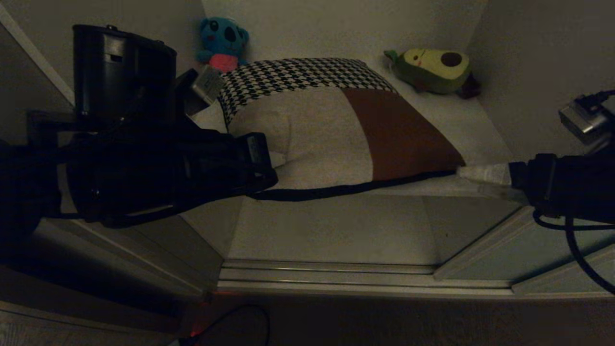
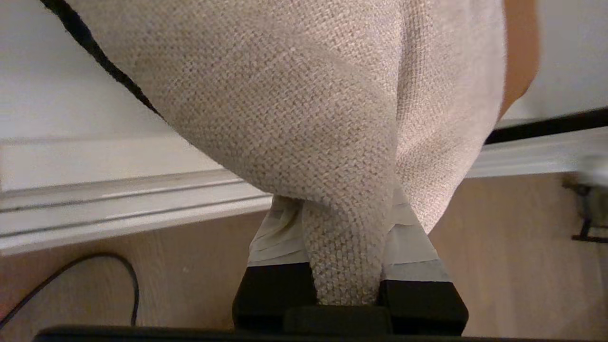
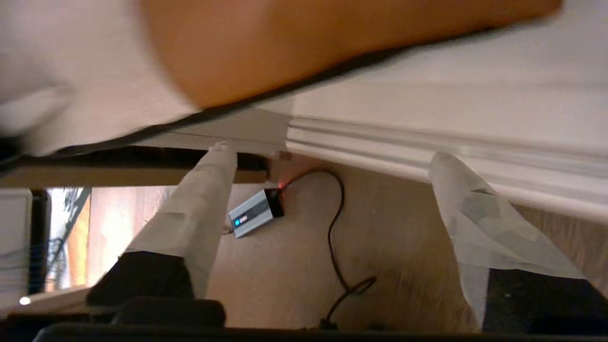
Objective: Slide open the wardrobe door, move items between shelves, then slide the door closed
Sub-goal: Place the pillow on the lower shelf
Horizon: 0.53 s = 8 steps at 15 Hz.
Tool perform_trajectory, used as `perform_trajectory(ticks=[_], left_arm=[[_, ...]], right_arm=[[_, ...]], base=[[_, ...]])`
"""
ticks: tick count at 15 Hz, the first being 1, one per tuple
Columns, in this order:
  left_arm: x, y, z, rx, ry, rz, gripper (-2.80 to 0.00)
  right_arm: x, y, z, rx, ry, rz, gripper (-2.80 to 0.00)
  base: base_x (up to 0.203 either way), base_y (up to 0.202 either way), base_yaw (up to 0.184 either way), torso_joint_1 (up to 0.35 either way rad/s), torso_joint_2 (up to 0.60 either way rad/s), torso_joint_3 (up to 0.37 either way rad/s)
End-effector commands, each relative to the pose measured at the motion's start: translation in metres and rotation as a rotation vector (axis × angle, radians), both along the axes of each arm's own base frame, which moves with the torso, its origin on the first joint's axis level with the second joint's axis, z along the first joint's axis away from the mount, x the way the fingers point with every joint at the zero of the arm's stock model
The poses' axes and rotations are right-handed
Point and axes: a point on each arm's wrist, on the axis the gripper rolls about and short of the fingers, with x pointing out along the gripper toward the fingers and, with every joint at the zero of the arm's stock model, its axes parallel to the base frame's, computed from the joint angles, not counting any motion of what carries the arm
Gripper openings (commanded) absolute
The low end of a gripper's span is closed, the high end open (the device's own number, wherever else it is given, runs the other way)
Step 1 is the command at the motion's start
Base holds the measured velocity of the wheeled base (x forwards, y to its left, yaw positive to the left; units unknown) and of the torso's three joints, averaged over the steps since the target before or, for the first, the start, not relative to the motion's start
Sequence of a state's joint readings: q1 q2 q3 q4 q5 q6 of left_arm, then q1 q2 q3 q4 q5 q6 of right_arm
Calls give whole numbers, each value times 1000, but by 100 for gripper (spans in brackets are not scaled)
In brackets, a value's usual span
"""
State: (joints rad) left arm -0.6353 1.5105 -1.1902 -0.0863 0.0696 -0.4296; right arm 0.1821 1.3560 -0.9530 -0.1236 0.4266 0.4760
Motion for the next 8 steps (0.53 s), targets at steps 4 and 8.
perform_trajectory(ticks=[4, 8], left_arm=[[-7, 5, 7, -23, -18, -6, -280], [-12, 8, 2, -13, -4, -8, -280]], right_arm=[[30, 3, -23, 6, 85, -25, 0], [54, 6, -22, 95, 66, -52, 0]], base=[[0, 0, 0, 0, 0, 0], [0, 0, 0, 0, 0, 0]])
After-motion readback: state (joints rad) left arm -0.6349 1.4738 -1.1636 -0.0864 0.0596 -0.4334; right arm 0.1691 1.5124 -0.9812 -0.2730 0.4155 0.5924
